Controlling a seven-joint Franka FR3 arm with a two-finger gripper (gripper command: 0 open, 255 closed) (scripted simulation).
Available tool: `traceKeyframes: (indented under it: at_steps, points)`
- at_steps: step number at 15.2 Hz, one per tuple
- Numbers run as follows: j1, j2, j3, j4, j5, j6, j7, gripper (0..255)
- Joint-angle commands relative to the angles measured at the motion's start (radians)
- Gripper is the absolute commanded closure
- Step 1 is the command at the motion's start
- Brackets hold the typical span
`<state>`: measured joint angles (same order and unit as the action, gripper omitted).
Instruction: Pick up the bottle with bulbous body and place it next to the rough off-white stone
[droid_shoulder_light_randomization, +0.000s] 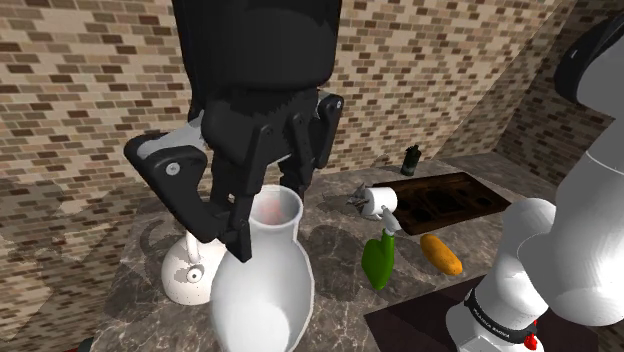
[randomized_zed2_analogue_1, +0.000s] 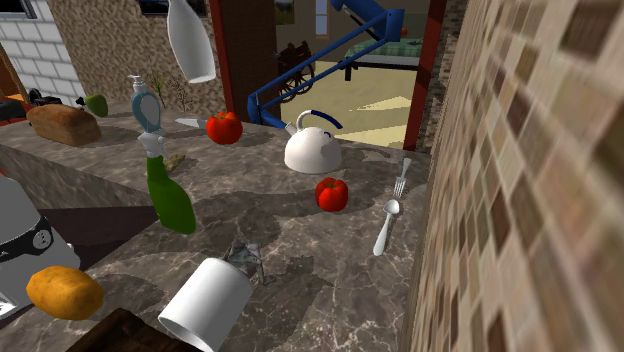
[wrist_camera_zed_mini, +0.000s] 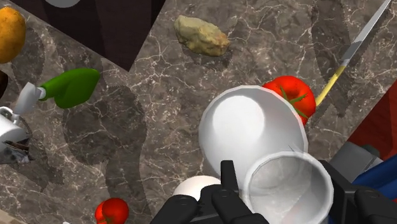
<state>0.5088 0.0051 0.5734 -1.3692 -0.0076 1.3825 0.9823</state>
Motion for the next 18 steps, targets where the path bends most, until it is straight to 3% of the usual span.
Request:
traceKeyframes:
  at_steps: [1, 18]
  points:
    - [-0.005, -0.021, -0.005, -0.055, 0.012, 0.038, -0.008, 255]
    - [-0.015, -0.109, -0.023, -0.378, 0.058, 0.286, -0.043, 255]
